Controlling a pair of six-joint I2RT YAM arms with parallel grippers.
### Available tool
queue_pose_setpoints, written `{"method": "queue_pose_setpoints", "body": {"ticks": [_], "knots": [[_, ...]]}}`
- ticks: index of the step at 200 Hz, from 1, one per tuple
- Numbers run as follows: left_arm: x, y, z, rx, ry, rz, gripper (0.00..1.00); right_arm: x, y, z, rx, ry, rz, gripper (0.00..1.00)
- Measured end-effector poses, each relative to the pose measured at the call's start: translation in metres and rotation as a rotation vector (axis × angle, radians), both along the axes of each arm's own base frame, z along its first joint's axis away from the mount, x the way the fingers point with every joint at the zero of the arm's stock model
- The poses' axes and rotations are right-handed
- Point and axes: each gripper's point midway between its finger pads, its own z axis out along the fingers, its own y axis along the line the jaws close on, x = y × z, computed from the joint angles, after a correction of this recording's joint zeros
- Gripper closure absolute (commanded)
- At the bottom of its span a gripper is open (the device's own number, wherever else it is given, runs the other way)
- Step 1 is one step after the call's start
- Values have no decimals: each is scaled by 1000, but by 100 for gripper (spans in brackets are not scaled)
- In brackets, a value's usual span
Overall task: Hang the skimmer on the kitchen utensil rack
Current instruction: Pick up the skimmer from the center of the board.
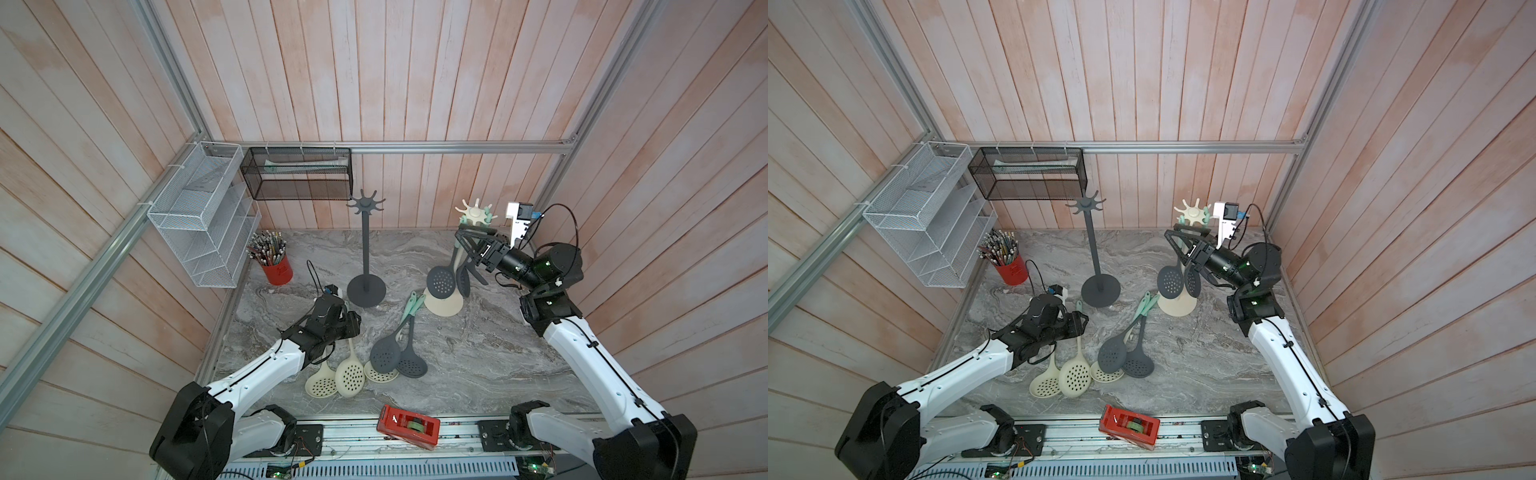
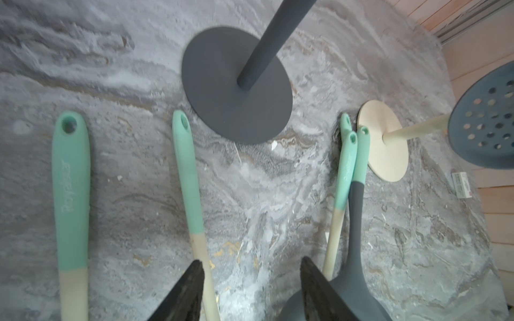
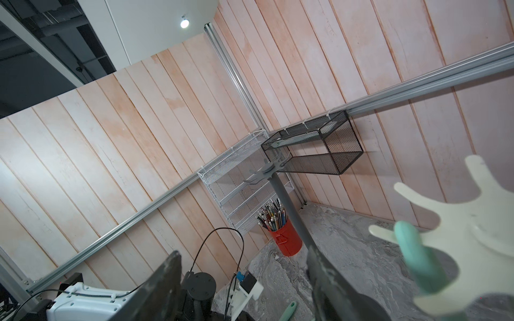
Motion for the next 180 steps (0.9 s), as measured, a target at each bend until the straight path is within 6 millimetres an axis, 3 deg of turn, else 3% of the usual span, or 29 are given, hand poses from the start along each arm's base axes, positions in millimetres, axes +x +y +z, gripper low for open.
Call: {"method": "queue_pose_setpoints", "body": {"ticks": [72, 114, 180], "knots": [[-22, 2, -46, 28, 209, 14, 50, -1, 1, -4, -4, 5, 3, 24], [-26, -4, -59, 0, 271, 22, 64, 0, 1, -5, -8, 4, -1, 24], [-26, -5, -61, -16, 284, 34, 89, 1, 1, -6, -8, 10, -6, 23]]}}
